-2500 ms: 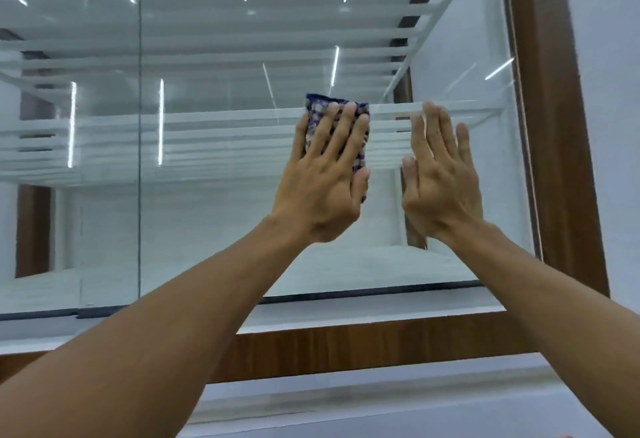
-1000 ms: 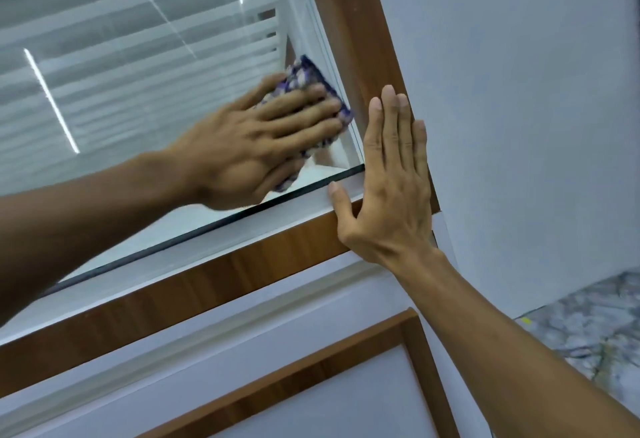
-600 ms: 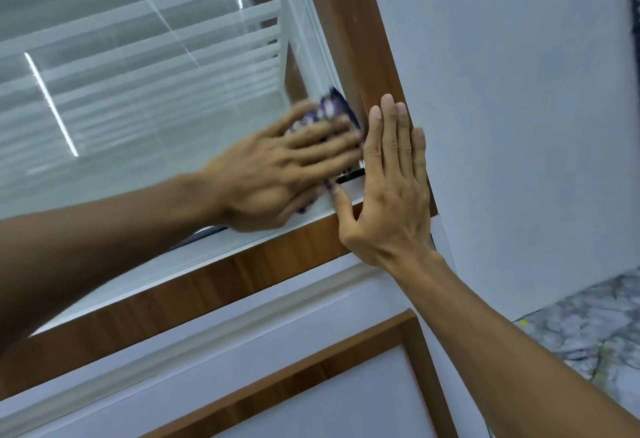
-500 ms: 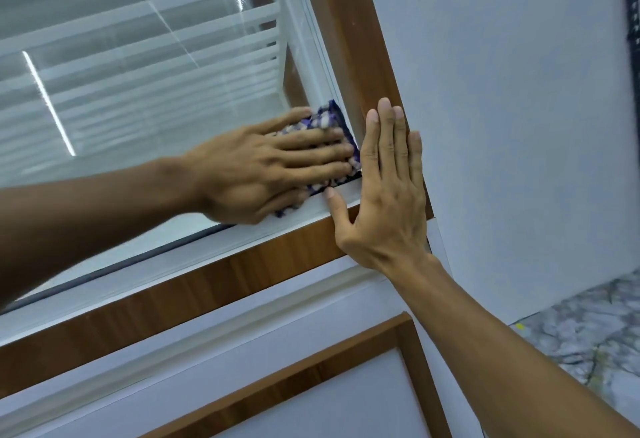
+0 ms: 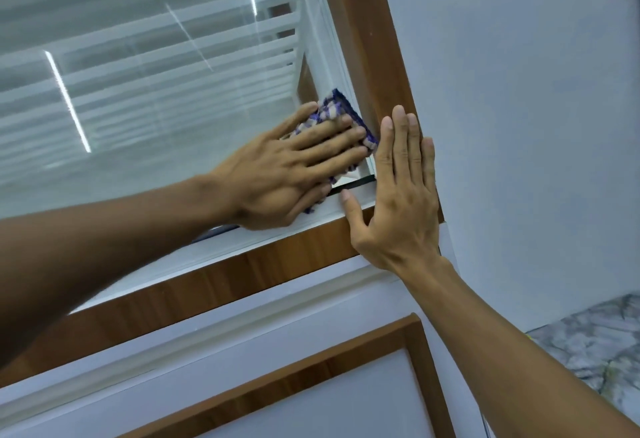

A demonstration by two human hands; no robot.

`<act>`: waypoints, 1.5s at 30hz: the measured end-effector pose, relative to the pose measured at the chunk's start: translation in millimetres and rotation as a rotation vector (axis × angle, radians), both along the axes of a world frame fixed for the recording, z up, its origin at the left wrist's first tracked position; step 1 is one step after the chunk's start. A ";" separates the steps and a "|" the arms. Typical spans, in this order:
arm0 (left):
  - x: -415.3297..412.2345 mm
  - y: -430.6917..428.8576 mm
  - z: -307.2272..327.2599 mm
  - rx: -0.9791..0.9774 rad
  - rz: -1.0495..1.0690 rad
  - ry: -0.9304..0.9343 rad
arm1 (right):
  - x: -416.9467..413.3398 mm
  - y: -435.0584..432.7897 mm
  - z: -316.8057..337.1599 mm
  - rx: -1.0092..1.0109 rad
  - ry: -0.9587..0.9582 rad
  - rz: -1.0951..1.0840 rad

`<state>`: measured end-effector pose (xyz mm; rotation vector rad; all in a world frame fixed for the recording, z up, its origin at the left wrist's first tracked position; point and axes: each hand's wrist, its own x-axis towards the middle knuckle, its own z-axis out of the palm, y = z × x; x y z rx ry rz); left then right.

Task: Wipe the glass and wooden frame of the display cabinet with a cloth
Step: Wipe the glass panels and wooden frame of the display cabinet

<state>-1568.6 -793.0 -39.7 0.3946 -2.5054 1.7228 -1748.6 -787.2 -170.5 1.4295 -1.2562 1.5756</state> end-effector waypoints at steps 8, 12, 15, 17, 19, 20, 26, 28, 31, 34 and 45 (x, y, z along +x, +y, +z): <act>32.5 3.9 -3.2 0.056 0.033 -0.082 | 27.4 5.5 3.4 0.055 -0.123 -0.025; 67.5 5.7 -6.6 0.039 0.037 -0.059 | 68.4 8.2 -0.9 0.092 -0.058 -0.056; 96.9 8.0 -9.6 0.021 0.059 -0.016 | 91.4 6.6 2.1 0.121 -0.002 -0.059; 116.2 9.3 -11.5 0.010 0.068 0.015 | 106.8 5.3 8.9 0.132 0.046 -0.058; 135.8 9.9 -13.0 0.000 0.075 0.039 | 124.0 4.8 14.5 0.140 0.087 -0.046; 145.7 10.3 -13.4 -0.002 0.080 0.047 | 133.2 5.0 15.8 0.141 0.097 -0.038; 200.1 15.6 -16.7 -0.017 0.095 0.083 | 180.5 6.1 15.8 0.131 0.126 -0.033; 216.6 17.1 -18.5 -0.021 0.104 0.109 | 195.9 6.4 17.7 0.123 0.146 -0.024; 242.3 20.3 -23.9 -0.035 0.117 0.161 | 225.6 6.8 20.5 0.111 0.169 0.015; 281.3 25.5 -32.2 -0.049 0.138 0.217 | 263.2 8.2 23.3 0.105 0.215 0.053; 443.8 37.1 -33.7 -0.143 0.221 0.589 | 405.9 10.1 55.7 0.014 0.465 0.188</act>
